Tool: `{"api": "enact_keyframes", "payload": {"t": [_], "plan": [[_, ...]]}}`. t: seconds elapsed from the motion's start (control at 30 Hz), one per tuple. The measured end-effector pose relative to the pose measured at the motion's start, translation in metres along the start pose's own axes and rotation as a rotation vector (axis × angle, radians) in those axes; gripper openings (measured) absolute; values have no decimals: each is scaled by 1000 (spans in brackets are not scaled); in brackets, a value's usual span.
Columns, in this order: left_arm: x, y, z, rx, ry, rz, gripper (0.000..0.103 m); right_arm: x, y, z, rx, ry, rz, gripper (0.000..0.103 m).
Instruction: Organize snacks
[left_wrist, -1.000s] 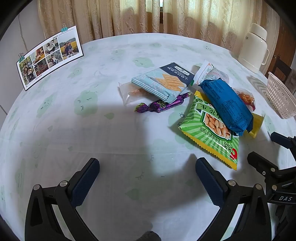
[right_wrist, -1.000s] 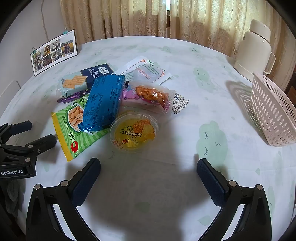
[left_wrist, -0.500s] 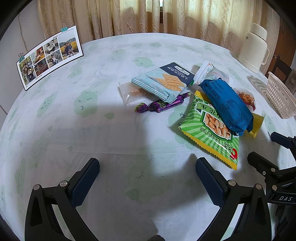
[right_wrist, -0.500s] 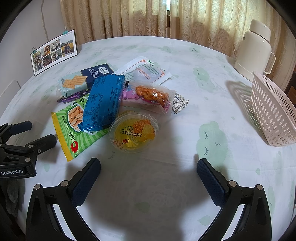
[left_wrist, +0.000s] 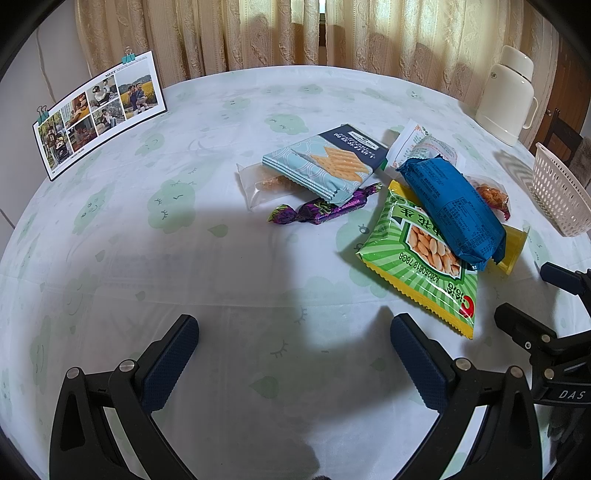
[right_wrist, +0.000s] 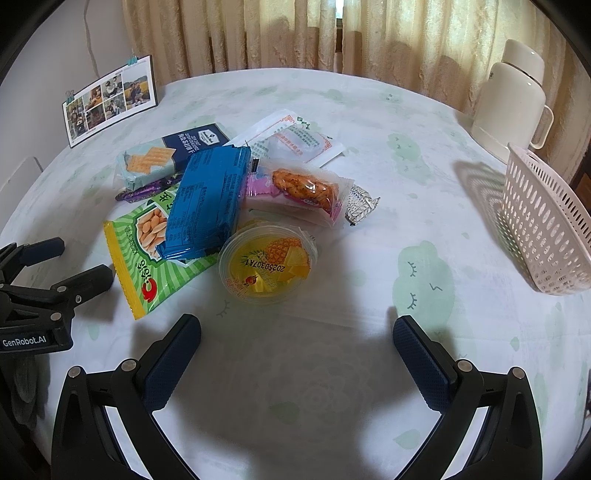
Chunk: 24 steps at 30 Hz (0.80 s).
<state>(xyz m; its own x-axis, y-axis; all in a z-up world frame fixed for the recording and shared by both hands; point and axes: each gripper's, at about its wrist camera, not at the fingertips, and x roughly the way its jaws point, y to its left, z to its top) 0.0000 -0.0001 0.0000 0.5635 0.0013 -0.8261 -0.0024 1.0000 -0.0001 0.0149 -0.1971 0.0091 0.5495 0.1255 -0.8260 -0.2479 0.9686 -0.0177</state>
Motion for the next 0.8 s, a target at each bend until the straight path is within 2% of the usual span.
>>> {"api": "enact_keyframes", "payload": {"t": [0.23, 0.4, 0.8], "plan": [[0, 0, 0, 1, 0, 0, 103, 1, 1, 0, -19, 2, 19, 103], [0, 0, 0, 1, 0, 0, 103, -1, -2, -3, -100, 2, 81, 103], [0, 0, 0, 1, 0, -1, 103, 0, -2, -4, -105, 5, 75, 103]]}}
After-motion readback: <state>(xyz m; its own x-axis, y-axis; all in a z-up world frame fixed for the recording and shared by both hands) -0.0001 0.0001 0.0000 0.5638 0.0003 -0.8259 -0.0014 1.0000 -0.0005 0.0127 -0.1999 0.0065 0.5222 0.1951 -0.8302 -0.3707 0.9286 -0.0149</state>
